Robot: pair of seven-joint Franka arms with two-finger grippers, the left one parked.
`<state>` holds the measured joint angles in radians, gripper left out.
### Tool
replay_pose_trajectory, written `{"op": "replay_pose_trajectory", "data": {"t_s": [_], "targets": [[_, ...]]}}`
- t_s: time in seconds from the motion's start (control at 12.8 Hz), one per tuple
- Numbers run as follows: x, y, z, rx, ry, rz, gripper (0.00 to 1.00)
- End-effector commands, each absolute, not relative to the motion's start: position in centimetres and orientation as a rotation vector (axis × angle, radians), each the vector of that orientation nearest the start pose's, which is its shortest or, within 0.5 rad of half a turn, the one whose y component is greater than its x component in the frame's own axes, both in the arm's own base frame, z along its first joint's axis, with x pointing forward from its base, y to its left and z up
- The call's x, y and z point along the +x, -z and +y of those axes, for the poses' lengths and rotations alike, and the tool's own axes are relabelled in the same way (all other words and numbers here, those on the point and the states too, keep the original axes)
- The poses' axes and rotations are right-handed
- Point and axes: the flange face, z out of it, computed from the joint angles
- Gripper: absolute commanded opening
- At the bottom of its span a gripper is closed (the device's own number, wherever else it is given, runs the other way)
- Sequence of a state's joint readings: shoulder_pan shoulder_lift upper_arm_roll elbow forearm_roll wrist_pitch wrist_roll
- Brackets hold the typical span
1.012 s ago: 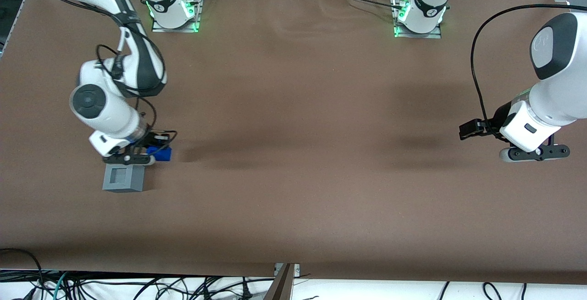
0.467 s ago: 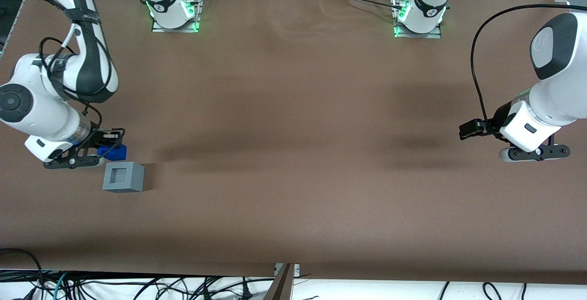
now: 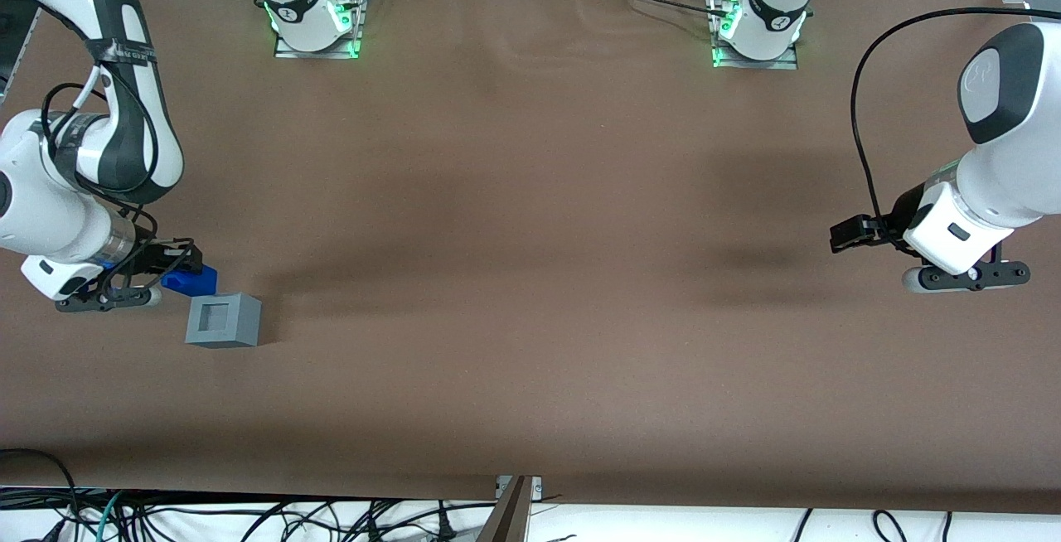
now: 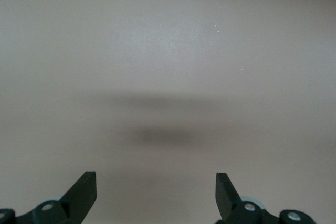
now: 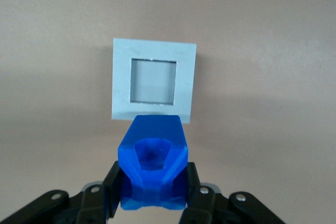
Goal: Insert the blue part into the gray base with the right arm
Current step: 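Lift the blue part and carry it over the gray base, then lower the blue part into the gray base's square hole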
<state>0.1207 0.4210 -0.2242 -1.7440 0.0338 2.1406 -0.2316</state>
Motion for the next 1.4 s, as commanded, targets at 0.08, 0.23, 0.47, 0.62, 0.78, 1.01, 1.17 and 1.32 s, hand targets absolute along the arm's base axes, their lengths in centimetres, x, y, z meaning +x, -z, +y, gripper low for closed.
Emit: {"op": "replay_pose_trajectory", "data": {"t_s": [0.08,0.23,0.47,0.62,0.78,1.01,1.17,1.32], "targets": [[67.3,-33.5,-5.1,-3.19,-0.002,-0.244,0.13],[67.8,-33.1,-5.1,-3.194,0.002,-0.248,0.13],[68.7,-32.7,-4.9,-3.188,0.014,-0.239,0.13],[69.0,-32.3,-4.8,-3.184,0.013,-0.233,0.13],[69.2,-31.9,-4.6,-3.178,0.022,-0.227,0.13],[69.5,-31.4,-4.5,-3.174,0.044,-0.221,0.13],[69.6,-31.2,-4.4,-3.175,0.046,-0.224,0.13],[69.7,-31.2,-4.4,-3.171,0.05,-0.219,0.13]]}}
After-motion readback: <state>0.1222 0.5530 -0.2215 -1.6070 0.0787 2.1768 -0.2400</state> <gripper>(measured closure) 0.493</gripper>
